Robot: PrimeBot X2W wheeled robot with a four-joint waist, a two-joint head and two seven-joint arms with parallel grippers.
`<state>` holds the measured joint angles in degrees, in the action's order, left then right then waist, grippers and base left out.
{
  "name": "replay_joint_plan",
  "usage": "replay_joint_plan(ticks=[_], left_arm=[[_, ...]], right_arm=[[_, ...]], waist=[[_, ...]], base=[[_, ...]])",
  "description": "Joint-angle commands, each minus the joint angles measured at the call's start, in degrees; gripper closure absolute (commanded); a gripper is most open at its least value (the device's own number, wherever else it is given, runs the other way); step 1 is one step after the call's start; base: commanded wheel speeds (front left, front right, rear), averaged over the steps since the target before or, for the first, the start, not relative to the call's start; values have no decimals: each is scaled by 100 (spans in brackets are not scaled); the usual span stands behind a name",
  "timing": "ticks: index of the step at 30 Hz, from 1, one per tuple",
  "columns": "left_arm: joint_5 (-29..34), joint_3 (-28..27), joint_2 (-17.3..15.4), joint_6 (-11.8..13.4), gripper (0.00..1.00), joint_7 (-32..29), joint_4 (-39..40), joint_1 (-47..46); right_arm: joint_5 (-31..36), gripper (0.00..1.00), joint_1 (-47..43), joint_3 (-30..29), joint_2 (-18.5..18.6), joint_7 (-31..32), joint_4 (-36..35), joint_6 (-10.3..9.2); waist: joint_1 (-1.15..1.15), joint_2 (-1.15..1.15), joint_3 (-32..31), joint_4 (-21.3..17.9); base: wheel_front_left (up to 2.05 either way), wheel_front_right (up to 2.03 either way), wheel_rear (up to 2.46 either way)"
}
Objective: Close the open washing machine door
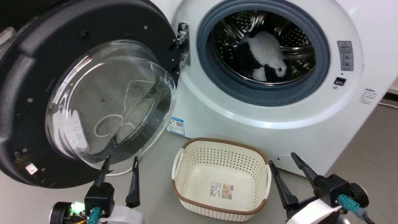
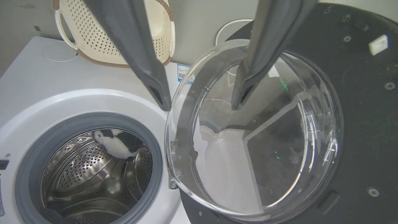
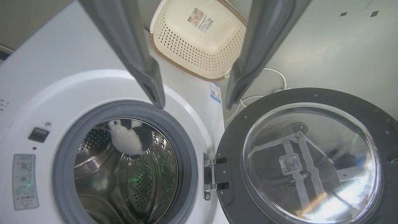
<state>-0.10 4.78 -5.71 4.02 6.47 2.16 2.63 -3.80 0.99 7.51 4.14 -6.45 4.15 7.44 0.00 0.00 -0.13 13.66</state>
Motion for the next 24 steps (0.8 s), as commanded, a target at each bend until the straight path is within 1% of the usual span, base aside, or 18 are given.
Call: replay_joint_plan(ticks=[1, 24], left_arm=[[-11, 32, -41, 62, 0, 69, 26, 85], [-27, 264, -222, 296, 0, 369, 104, 196]], right_arm=[[-56, 0, 103, 55, 49, -71, 37, 2], [-204, 0, 115, 370, 81, -370, 207, 3]], waist=[[0, 0, -1, 56], [0, 0, -41, 630]], base=[[-1, -1, -1], [0, 0, 0]])
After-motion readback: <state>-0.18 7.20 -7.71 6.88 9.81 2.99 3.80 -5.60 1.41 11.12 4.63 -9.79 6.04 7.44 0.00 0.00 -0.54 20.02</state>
